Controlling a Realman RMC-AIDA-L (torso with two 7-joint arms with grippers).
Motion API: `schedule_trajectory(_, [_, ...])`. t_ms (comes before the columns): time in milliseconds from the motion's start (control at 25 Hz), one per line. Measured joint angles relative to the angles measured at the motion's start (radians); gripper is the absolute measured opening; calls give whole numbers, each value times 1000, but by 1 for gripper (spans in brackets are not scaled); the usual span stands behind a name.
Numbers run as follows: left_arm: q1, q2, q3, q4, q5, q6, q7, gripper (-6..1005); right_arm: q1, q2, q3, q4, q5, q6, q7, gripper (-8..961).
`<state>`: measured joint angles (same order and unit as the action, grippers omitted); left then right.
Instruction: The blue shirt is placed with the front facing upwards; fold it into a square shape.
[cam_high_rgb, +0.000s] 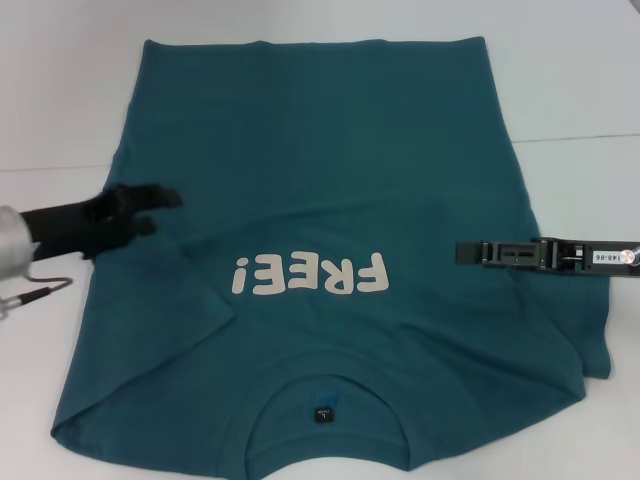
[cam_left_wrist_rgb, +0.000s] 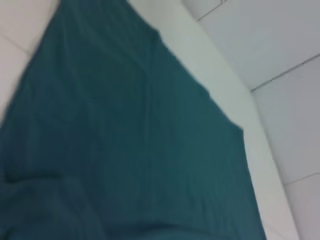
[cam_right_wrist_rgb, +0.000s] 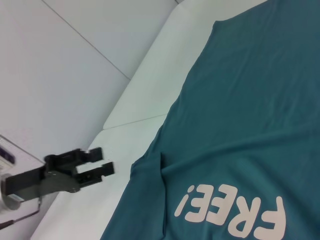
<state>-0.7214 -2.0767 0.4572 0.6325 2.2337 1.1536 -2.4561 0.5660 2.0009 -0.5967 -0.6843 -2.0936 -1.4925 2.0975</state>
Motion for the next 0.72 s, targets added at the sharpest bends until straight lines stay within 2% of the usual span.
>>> schedule_trajectory(240, [84,4,-1,90,-62,99,29,601,-1,0,7,0,2,2,-60,914])
schedule_trajectory(400, [142,-4,-4,142,-120,247,149,754,-15,6,27,0,22,-7,-105,914])
schedule_trajectory(520, [169,-3,-11,149,-140,310,204,848,-25,6,33,0,40,-17,-112,914])
schedule_trajectory(720, [209,-5,-46,157,-145,424,322,934,-29,-18,50,-2,43,-69,-87,914])
